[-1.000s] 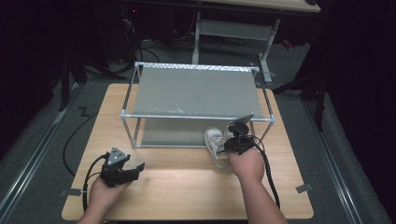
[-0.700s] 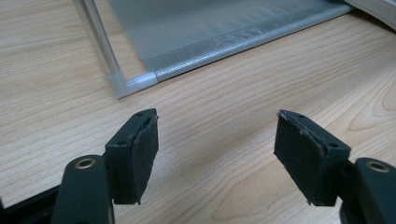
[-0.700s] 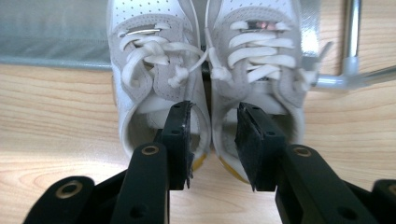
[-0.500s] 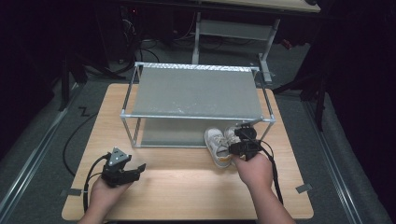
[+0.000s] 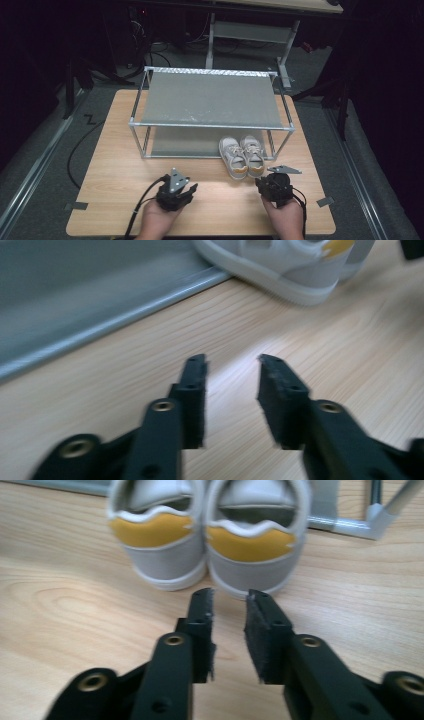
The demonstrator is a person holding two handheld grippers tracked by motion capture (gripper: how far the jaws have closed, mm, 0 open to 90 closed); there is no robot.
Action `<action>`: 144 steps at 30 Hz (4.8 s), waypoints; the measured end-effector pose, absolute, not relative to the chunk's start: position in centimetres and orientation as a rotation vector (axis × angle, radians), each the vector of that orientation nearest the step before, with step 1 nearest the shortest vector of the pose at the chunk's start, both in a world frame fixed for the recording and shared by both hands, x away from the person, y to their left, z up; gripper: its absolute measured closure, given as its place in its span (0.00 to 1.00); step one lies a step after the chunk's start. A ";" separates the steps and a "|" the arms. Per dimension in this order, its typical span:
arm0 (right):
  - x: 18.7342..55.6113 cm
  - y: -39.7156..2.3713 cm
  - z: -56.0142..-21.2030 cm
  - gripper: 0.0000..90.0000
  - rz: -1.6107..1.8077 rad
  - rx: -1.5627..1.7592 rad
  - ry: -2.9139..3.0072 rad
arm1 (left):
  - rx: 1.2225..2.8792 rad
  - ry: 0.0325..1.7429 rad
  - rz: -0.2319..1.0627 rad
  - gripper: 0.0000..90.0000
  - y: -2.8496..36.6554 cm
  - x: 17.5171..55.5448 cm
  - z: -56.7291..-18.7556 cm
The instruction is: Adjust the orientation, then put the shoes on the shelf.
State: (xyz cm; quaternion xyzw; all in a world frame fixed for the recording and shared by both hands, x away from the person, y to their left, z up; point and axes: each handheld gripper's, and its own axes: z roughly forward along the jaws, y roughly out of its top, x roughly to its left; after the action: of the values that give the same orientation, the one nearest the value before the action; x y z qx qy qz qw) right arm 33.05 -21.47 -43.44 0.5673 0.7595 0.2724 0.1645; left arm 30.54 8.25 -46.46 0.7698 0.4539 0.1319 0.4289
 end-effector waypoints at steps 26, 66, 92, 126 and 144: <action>35.4 -19.1 -44.6 1.00 0.963 1.412 2.127 | 1.907 1.149 0.539 1.00 -3.7 34.8 -45.1; 36.2 -19.9 -45.1 1.00 0.963 1.511 2.046 | 1.875 1.224 0.524 1.00 -2.7 37.3 -46.7; 43.6 -19.6 -47.1 1.00 0.921 1.598 1.948 | 1.867 1.288 0.607 1.00 -5.1 44.0 -48.5; 33.0 -27.0 -44.9 1.00 0.845 1.596 1.997 | 1.940 1.340 0.575 0.74 24.4 31.9 -47.4; 33.3 -26.4 -45.4 1.00 0.845 1.563 2.050 | 1.872 1.382 0.547 0.70 24.1 32.0 -47.5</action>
State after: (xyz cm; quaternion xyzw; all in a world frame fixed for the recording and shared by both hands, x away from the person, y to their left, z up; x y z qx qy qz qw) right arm 33.28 -26.35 -45.35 0.5629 0.7383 0.3045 0.2129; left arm 31.99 24.07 -47.47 0.7287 0.5377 0.2127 0.3669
